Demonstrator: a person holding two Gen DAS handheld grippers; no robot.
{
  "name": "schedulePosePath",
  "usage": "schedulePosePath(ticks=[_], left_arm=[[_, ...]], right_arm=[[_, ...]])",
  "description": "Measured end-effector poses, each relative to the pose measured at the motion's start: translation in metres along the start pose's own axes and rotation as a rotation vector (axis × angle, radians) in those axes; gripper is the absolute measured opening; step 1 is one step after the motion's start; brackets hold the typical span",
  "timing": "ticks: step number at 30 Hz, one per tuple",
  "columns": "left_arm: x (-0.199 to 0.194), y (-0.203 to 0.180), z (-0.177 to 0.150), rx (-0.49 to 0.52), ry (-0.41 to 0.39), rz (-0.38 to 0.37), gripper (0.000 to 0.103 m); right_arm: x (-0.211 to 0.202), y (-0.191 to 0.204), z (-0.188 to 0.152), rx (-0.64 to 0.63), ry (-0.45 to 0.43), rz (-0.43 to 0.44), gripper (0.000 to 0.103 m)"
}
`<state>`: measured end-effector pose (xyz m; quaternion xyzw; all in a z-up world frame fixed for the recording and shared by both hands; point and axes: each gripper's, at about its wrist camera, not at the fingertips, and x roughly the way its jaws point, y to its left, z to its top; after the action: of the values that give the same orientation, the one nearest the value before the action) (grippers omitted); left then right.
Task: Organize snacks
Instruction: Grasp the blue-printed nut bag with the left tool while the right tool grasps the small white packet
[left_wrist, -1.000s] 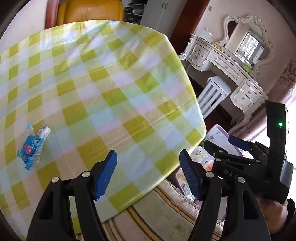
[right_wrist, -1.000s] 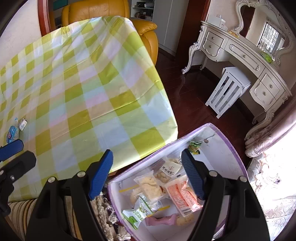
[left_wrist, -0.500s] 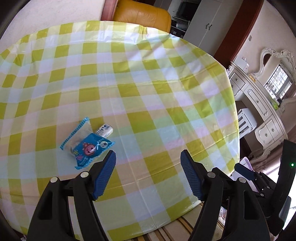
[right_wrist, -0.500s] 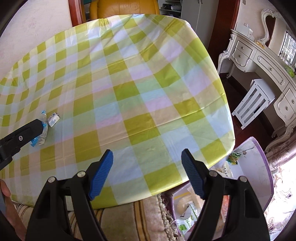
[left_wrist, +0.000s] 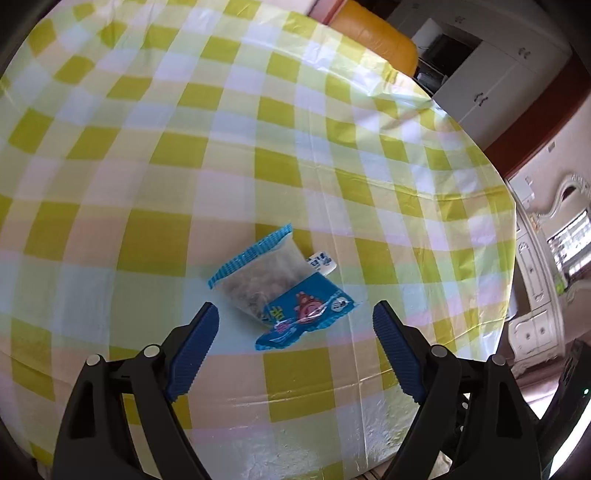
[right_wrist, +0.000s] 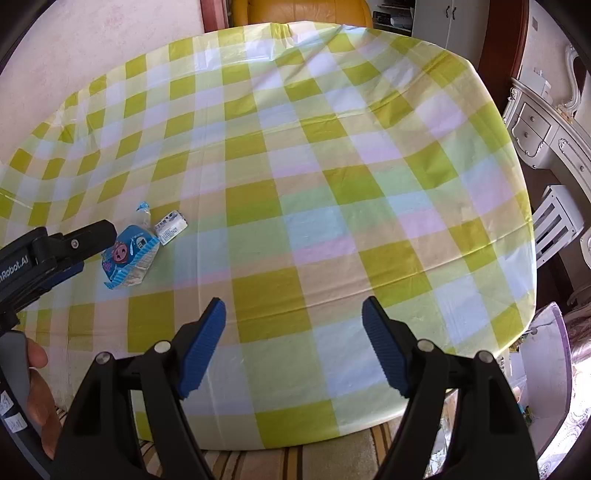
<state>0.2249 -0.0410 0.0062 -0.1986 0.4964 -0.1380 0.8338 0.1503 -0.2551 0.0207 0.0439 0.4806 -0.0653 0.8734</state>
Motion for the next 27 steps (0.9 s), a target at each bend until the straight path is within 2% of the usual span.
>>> schedulePosePath(ticks=[3,5,13,16,19,21,24,27], left_arm=[[0.008,0.023,0.003,-0.120,0.042,-0.101,0.083],[0.013,0.027,0.003,-0.153,0.061,-0.117,0.083],[0.037,-0.002,0.014,-0.074,0.073,-0.005,0.079],[0.049,-0.014,0.015,0.000,0.080,0.093,0.078],[0.057,-0.028,0.008,0.127,0.074,0.205,0.071],[0.057,-0.030,0.006,0.166,0.074,0.248,0.058],[0.051,-0.022,0.006,0.161,0.078,0.239,0.055],[0.040,-0.011,0.009,0.125,0.048,0.241,0.054]], right_arm=[[0.003,0.003,0.001,-0.007,-0.004,0.001,0.076],[0.004,0.002,0.003,-0.006,-0.012,0.000,0.076],[0.000,-0.006,0.007,-0.004,-0.047,0.001,0.076],[0.003,-0.009,0.008,0.003,-0.045,0.004,0.076],[0.005,-0.011,0.009,0.010,-0.044,0.002,0.077],[0.008,-0.011,0.010,0.012,-0.043,-0.002,0.077],[0.013,-0.008,0.012,0.010,-0.040,0.001,0.077],[0.019,0.002,0.017,-0.011,-0.039,0.013,0.077]])
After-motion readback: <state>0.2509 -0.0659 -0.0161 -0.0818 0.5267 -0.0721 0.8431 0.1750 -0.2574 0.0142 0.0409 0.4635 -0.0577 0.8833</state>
